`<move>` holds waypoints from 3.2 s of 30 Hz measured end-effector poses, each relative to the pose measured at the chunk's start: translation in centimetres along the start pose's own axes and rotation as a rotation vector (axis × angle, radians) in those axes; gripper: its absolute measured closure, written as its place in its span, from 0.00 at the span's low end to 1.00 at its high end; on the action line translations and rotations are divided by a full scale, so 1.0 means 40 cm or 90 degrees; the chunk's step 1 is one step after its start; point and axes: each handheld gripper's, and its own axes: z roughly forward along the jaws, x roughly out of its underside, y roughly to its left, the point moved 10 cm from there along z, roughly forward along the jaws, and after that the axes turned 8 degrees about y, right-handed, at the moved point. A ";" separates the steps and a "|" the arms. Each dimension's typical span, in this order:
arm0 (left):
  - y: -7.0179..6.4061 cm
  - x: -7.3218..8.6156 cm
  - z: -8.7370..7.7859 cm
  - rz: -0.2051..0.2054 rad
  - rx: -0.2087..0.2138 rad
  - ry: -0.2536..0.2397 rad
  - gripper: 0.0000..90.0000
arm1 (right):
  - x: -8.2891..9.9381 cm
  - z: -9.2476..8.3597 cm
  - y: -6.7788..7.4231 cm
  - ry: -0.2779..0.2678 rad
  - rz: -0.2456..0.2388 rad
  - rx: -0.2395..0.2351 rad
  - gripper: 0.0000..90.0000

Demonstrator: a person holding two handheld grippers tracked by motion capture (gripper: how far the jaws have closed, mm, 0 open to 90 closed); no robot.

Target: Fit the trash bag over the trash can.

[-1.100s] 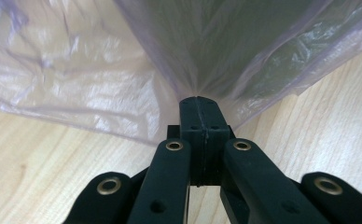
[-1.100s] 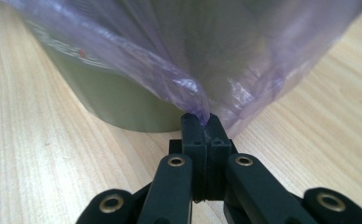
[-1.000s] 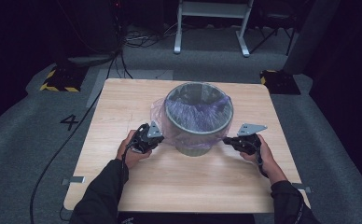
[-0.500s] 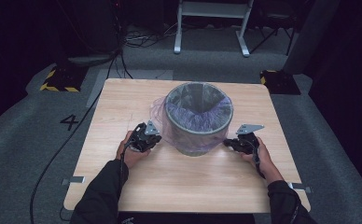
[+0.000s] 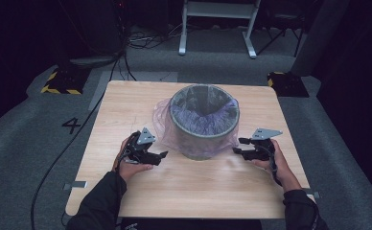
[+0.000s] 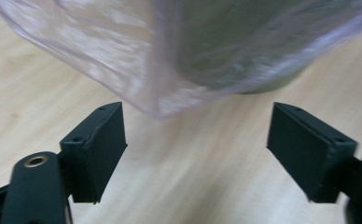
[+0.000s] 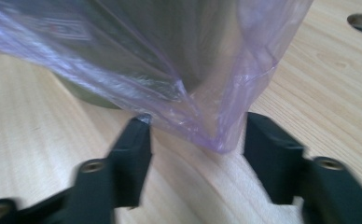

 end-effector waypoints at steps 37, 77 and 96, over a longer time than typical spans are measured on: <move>-0.095 0.150 0.024 0.026 0.022 0.071 0.17 | -0.210 -0.257 0.007 -0.181 -0.012 0.043 0.21; -0.092 0.144 0.030 0.028 0.027 0.073 0.16 | -0.491 -0.191 0.057 -0.151 -0.057 0.051 0.21; -0.092 0.144 0.030 0.029 0.028 0.072 0.16 | -0.513 -0.119 0.086 -0.117 -0.077 0.043 0.19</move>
